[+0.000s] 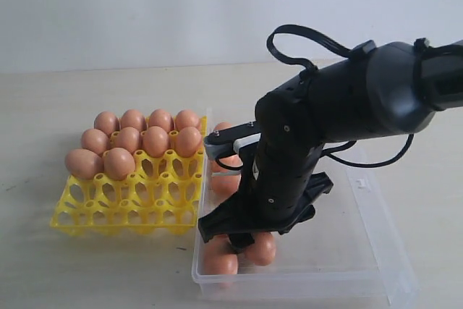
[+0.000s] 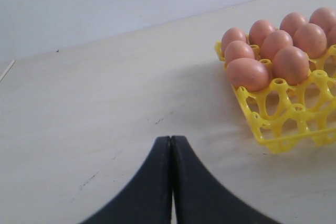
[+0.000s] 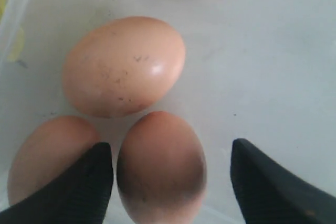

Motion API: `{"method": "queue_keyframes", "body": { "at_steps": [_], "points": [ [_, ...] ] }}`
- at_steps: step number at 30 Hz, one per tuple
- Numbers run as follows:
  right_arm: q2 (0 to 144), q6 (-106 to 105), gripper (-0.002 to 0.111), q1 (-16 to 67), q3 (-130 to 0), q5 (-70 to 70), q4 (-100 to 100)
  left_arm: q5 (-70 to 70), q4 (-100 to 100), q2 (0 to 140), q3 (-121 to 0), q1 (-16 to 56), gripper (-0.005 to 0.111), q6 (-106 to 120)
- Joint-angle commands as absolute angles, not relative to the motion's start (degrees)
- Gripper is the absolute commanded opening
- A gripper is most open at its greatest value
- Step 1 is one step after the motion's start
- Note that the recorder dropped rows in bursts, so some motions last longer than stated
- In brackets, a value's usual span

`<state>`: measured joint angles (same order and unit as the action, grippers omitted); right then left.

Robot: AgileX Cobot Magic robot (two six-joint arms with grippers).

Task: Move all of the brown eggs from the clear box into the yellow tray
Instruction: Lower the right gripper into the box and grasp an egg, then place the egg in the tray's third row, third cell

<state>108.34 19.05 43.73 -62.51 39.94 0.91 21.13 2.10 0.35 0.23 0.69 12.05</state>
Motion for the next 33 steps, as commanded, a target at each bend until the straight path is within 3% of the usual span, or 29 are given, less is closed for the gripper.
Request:
{"method": "queue_keyframes", "body": {
  "at_steps": [1, 4, 8, 14, 19, 24, 27, 33],
  "points": [
    [110.4, 18.1, 0.054, 44.0, -62.2, 38.4, 1.1, 20.8, 2.2, 0.0, 0.0, 0.6, 0.000, 11.8],
    [110.6, 18.1, 0.035, 44.0, -62.2, 38.2, 1.1, 20.8, 2.2, 0.0, 0.0, 0.6, 0.000, 11.8],
    [109.7, 16.0, 0.000, 44.0, -62.2, 38.1, 1.0, 20.8, 2.2, 0.0, 0.0, 0.6, 0.000, 11.8],
    [103.0, 11.9, 0.000, 44.0, -62.2, 35.8, -0.6, 20.8, 2.2, 0.0, 0.0, 0.6, 0.000, 11.8],
    [99.3, 4.2, 0.000, 44.0, -59.1, 10.7, 2.7, 20.8, 2.2, 0.0, 0.0, 0.6, 0.000, 11.8],
    [104.4, 2.5, 0.000, 44.0, -58.0, -16.3, 4.2, 20.8, 2.2, 0.0, 0.0, 0.6, 0.000, 11.8],
    [108.9, 3.5, 0.000, 44.0, -58.9, -25.3, 0.9, 20.8, 2.2, 0.0, 0.0, 0.6, 0.000, 11.8],
    [117.0, 12.2, 0.000, 44.0, -63.3, -30.3, -9.2, 20.8, 2.2, 0.0, 0.0, 0.6, 0.000, 11.8]
  ]
}}
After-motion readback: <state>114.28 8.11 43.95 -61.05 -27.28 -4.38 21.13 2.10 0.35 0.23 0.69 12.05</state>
